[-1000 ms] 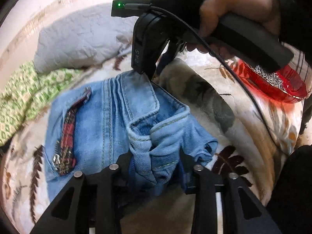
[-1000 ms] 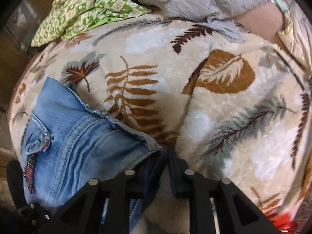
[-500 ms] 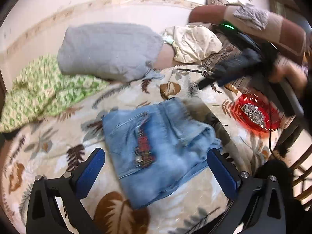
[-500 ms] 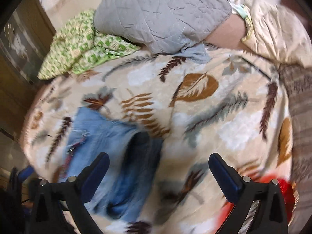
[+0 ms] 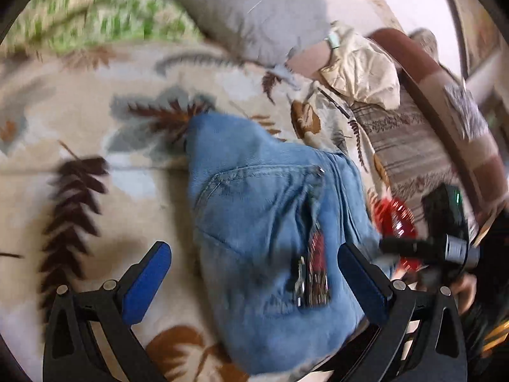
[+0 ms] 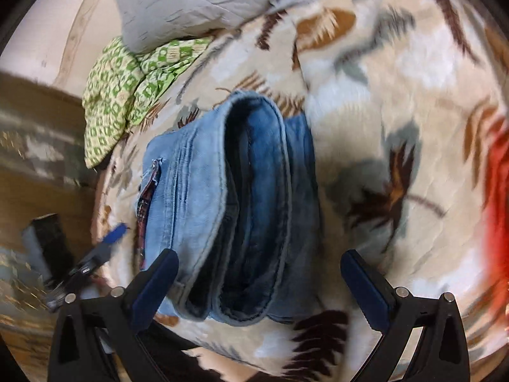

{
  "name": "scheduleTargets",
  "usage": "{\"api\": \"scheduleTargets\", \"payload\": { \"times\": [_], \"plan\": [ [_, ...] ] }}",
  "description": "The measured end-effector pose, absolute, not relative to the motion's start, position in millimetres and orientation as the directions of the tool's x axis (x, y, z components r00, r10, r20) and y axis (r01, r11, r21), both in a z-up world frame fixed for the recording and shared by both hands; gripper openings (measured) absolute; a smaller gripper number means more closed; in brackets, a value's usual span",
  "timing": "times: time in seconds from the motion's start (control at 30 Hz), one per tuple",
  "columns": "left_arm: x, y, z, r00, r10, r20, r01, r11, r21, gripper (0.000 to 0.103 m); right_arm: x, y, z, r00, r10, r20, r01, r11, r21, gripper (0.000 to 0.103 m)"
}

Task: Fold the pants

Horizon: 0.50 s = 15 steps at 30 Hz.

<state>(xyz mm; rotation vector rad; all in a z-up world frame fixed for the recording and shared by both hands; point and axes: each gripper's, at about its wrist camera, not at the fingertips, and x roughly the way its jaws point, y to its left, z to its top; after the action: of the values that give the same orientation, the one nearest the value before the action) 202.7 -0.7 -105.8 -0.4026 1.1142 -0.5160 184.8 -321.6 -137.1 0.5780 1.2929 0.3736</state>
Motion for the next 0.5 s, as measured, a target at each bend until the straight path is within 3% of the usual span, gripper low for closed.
{"api": "scheduleTargets", "payload": {
  "times": [0.23, 0.5],
  "plan": [
    [236.0, -12.4, -151.6, 0.213, -0.7, -0.682, 0.057, 0.705, -0.707, 0.103, 185.9, -308.5, -154.8, 0.217, 0.606, -0.765, 0.049, 0.776, 0.629, 0.103],
    [226.4, -9.3, -149.8, 0.212, -0.727, -0.653, 0.097, 0.68, -0.726, 0.103, 186.7, -310.0, -176.5, 0.227, 0.664, -0.713, 0.06, 0.721, 0.69, 0.102]
  ]
}}
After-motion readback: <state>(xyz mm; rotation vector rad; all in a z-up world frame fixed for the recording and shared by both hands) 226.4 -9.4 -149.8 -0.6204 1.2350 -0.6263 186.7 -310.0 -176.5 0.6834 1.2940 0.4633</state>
